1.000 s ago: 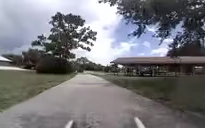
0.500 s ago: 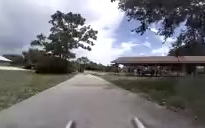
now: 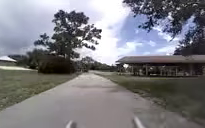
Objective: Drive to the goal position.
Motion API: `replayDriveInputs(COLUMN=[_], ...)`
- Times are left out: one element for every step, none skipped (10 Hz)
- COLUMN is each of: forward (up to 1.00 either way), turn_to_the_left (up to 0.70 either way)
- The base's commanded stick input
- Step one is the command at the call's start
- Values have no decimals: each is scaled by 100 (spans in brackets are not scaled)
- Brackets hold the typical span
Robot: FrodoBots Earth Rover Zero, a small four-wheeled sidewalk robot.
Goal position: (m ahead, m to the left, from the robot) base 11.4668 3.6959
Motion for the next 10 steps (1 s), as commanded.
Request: replayDriveInputs(forward=[70, 70, 70, 70, 70, 70, 70, 70, 70, 70], turn_to_the_left=[0, 0, 0, 0, 0, 0, 0, 0, 0, 0])
